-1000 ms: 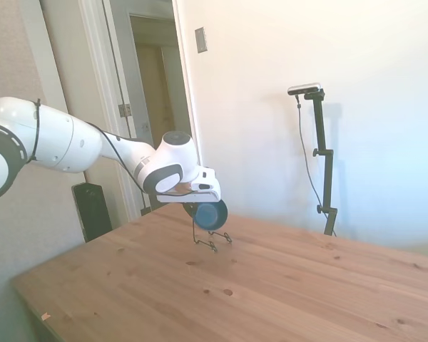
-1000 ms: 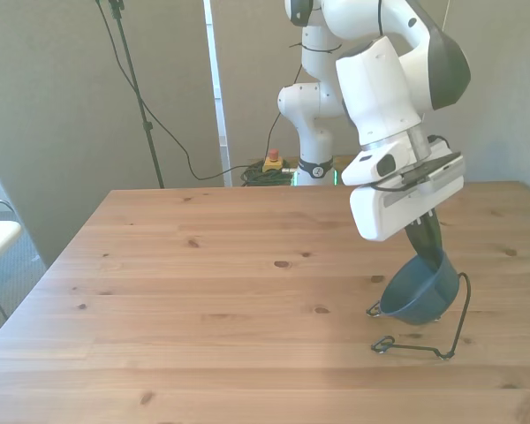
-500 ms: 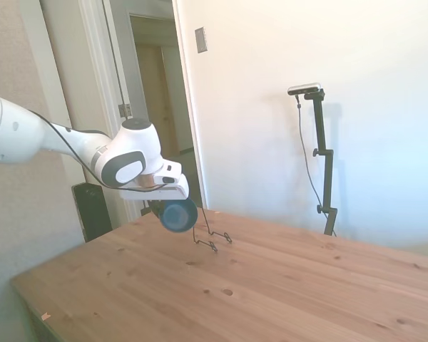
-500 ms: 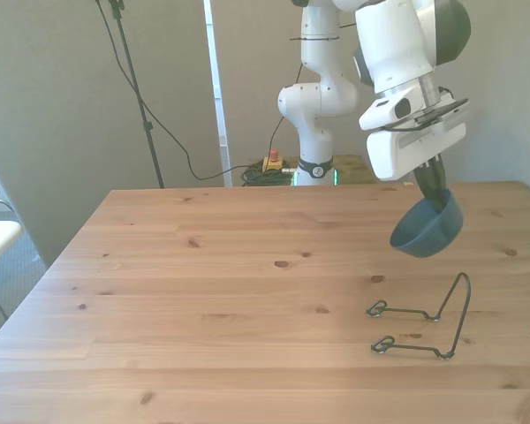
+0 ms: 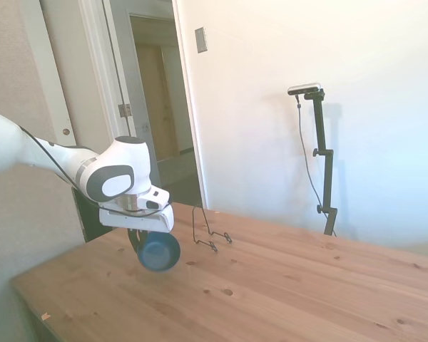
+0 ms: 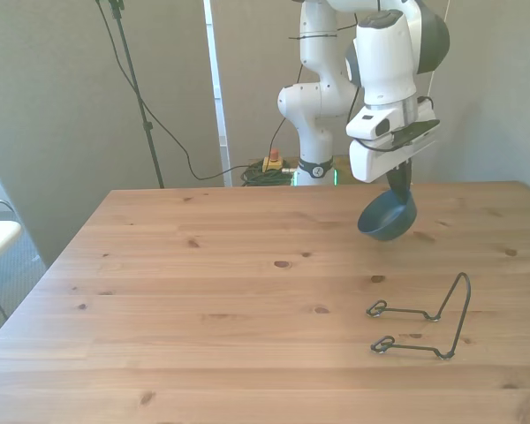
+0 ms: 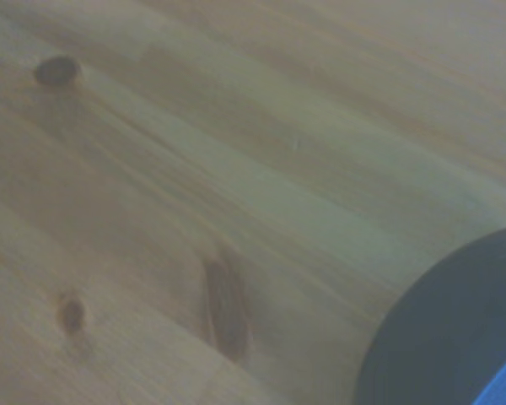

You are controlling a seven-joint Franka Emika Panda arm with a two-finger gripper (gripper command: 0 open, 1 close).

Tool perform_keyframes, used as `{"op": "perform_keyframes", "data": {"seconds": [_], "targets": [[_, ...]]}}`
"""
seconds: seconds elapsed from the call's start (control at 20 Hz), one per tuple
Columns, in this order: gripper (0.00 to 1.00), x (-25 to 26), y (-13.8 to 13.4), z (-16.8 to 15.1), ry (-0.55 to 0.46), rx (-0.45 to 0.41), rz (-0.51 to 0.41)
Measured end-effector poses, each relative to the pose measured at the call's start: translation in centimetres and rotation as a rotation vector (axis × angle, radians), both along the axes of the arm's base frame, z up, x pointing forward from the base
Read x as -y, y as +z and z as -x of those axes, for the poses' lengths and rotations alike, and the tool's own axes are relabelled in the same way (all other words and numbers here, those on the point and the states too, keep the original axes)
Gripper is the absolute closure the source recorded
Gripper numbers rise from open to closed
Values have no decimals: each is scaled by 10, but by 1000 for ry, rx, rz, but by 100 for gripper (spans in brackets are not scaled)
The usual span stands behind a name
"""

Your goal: Unload the bowl

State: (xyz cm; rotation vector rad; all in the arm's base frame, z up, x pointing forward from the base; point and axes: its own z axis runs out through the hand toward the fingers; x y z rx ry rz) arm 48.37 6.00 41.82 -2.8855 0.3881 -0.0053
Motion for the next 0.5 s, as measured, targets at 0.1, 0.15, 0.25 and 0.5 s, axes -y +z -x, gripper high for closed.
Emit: {"op": "perform_keyframes", "data": {"seconds": [0.1, 0.15, 0.25, 0.5], "targets": [[100, 2, -12, 7, -4, -36, 22], [100, 3, -17, 10, -2, -51, 43], [100, 5, -23, 16, 3, -74, 78], [100, 18, -24, 23, -20, -104, 156]]}}
